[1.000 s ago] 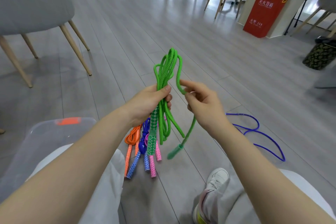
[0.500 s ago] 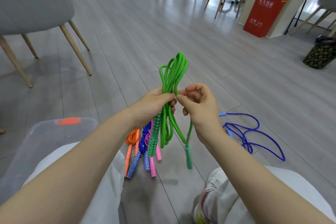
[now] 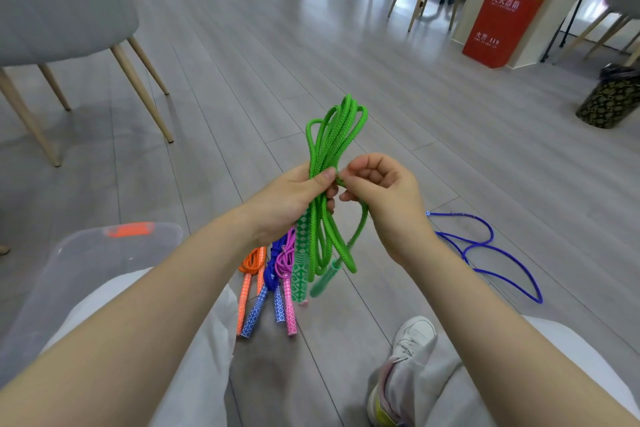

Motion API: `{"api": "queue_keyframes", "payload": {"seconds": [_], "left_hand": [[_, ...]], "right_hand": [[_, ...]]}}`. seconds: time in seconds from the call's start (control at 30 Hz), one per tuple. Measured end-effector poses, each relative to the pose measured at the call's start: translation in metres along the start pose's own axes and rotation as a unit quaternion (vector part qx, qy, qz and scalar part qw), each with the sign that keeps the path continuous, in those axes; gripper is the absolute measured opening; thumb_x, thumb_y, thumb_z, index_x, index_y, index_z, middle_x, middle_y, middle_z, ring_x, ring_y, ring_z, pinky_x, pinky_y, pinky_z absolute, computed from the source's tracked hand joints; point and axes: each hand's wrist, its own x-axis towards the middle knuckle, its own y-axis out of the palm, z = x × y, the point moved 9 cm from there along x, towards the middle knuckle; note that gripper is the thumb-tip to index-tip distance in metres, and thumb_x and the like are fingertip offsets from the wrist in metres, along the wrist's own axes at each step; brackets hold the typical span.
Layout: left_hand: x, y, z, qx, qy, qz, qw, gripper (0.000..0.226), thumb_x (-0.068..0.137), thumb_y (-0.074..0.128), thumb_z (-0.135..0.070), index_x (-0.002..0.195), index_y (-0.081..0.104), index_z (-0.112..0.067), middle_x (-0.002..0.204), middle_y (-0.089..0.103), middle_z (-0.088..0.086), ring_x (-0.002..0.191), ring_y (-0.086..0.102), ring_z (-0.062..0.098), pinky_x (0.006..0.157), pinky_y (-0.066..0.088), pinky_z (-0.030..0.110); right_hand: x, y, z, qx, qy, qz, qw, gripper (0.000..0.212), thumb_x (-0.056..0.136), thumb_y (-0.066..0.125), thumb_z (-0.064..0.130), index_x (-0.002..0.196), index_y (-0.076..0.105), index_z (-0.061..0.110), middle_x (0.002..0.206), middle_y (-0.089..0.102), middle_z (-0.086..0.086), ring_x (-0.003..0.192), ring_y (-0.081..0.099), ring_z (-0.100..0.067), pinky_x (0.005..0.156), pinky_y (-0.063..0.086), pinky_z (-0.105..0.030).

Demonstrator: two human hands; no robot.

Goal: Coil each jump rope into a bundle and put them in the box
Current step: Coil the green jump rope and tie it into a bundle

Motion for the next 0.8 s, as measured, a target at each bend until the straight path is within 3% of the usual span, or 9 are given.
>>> {"api": "queue_keyframes", "payload": {"seconds": [0.13,0.27,0.37,0.47,0.53,0.6,0.7,0.8], "left_hand": [[0.0,-0.007,-0.001,0.025,0.003,-0.012,1.0,0.016,0.1,0.046,-0.023,0.1,0.052,-0.009,0.074,0.052,0.003,0.067,0.055,0.014,0.066,0.048,0.029],[0.001,-0.011,0.006,0.114,-0.001,-0.025,0.993,0.023,0.099,0.049,-0.028,0.105,0.057,-0.007,0.081,0.053,0.009,0.065,0.054,0.012,0.065,0.044,0.031],[0.003,-0.017,0.005,0.229,0.018,-0.063,0.971,0.023,0.099,0.049,-0.028,0.107,0.058,-0.008,0.078,0.058,0.007,0.063,0.055,0.01,0.064,0.045,0.031],[0.003,-0.022,-0.005,0.291,0.046,-0.116,0.948,0.016,0.097,0.047,-0.025,0.092,0.056,-0.012,0.07,0.06,0.003,0.057,0.056,0.007,0.06,0.046,0.029],[0.003,-0.027,-0.011,0.26,0.062,-0.147,0.952,0.017,0.096,0.047,-0.024,0.083,0.055,-0.016,0.062,0.059,-0.002,0.054,0.056,0.009,0.06,0.046,0.032],[0.003,-0.041,-0.015,0.187,0.057,-0.176,0.965,0.023,0.097,0.047,-0.027,0.082,0.059,-0.015,0.06,0.061,-0.003,0.057,0.057,0.016,0.063,0.049,0.037],[0.004,-0.053,-0.021,0.052,0.045,-0.144,0.987,0.022,0.101,0.044,-0.022,0.09,0.056,-0.007,0.066,0.066,-0.005,0.053,0.053,0.012,0.057,0.048,0.03],[-0.001,-0.054,-0.03,0.027,0.058,-0.087,0.994,0.021,0.101,0.043,-0.02,0.084,0.053,-0.012,0.069,0.061,-0.005,0.051,0.048,0.011,0.059,0.046,0.028]], "right_hand": [[0.001,0.005,-0.008,-0.035,-0.006,0.041,0.999,0.032,0.085,0.047,-0.022,0.087,0.054,0.009,0.086,0.067,-0.01,0.075,0.068,-0.012,0.073,0.055,-0.023],[-0.001,0.008,-0.012,-0.178,-0.064,0.066,0.98,0.033,0.087,0.049,-0.014,0.085,0.043,0.019,0.088,0.061,-0.004,0.08,0.069,-0.012,0.081,0.058,-0.036],[-0.003,0.01,-0.018,-0.212,-0.064,0.068,0.973,0.034,0.083,0.058,-0.008,0.084,0.04,0.021,0.095,0.059,-0.004,0.088,0.068,-0.015,0.079,0.058,-0.038],[-0.002,0.009,-0.023,-0.166,-0.03,0.04,0.985,0.034,0.082,0.061,-0.007,0.088,0.041,0.019,0.101,0.055,-0.002,0.087,0.064,-0.018,0.068,0.057,-0.032],[-0.001,0.006,-0.027,-0.148,0.021,0.041,0.988,0.027,0.087,0.064,0.0,0.095,0.043,0.015,0.099,0.057,-0.004,0.073,0.061,-0.019,0.058,0.051,-0.027],[-0.003,0.008,-0.035,-0.152,0.091,0.103,0.979,0.012,0.095,0.058,0.011,0.102,0.047,0.008,0.088,0.062,-0.01,0.061,0.058,-0.019,0.054,0.046,-0.028],[-0.012,0.007,-0.046,-0.213,0.143,0.226,0.94,0.024,0.103,0.043,0.019,0.102,0.061,0.002,0.075,0.061,-0.011,0.063,0.056,-0.019,0.066,0.049,-0.029],[-0.017,-0.005,-0.054,-0.229,0.169,0.291,0.913,0.031,0.103,0.044,0.023,0.096,0.069,0.008,0.075,0.059,-0.007,0.077,0.06,-0.019,0.082,0.05,-0.028]]}}
